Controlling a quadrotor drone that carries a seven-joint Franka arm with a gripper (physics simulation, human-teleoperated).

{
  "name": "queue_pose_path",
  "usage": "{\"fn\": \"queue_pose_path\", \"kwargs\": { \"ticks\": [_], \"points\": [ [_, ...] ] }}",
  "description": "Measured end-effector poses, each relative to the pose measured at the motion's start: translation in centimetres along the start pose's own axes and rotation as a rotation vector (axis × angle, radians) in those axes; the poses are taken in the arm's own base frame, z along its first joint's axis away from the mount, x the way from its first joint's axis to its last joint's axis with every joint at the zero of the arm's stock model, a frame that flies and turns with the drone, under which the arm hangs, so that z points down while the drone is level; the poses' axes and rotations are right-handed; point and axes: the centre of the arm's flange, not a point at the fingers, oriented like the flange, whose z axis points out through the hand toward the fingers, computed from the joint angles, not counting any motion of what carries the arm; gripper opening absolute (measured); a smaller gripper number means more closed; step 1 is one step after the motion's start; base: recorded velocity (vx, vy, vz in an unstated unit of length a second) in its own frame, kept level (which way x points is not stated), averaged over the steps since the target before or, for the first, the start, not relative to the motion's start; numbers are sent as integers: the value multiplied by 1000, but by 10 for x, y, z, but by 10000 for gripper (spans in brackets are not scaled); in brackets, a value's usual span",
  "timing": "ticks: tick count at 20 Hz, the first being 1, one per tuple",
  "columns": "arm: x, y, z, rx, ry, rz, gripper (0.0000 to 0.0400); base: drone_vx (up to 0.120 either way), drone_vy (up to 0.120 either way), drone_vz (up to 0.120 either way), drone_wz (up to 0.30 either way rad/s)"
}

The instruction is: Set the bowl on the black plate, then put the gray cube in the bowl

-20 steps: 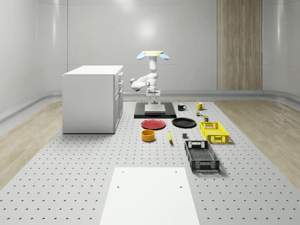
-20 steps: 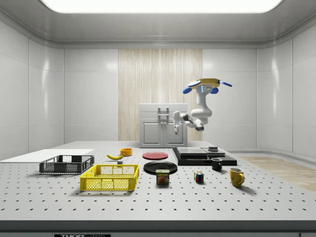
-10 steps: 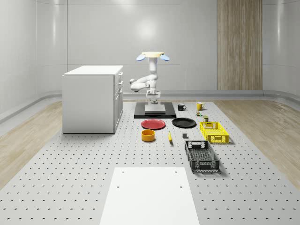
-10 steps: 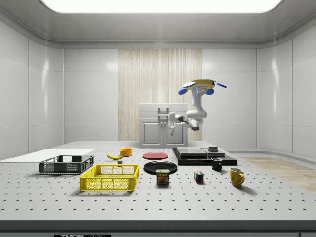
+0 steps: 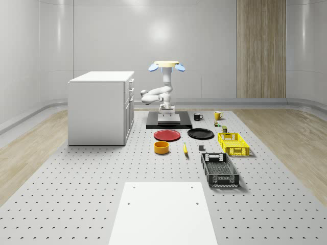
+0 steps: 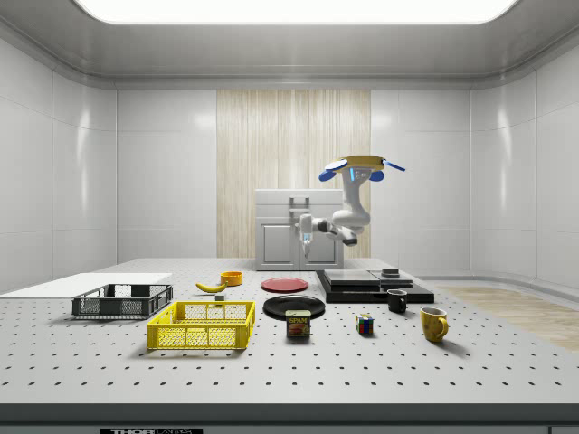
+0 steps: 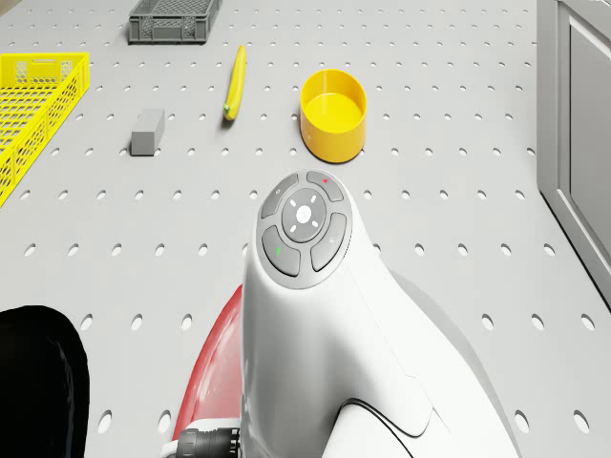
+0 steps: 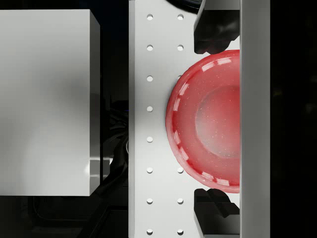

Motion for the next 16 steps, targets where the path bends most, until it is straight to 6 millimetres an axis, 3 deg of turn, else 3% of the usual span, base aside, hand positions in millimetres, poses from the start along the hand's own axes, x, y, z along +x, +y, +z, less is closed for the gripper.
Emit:
{"fn": "queue_pose_path", "kwargs": {
  "ticks": [5,9,16],
  "points": [
    [0,0,0,0,0,0,400,120,0,-32,0],
    [0,0,0,0,0,0,400,120,0,-110,0],
    [0,0,0,0,0,0,400,120,0,0,0]
  ]
}}
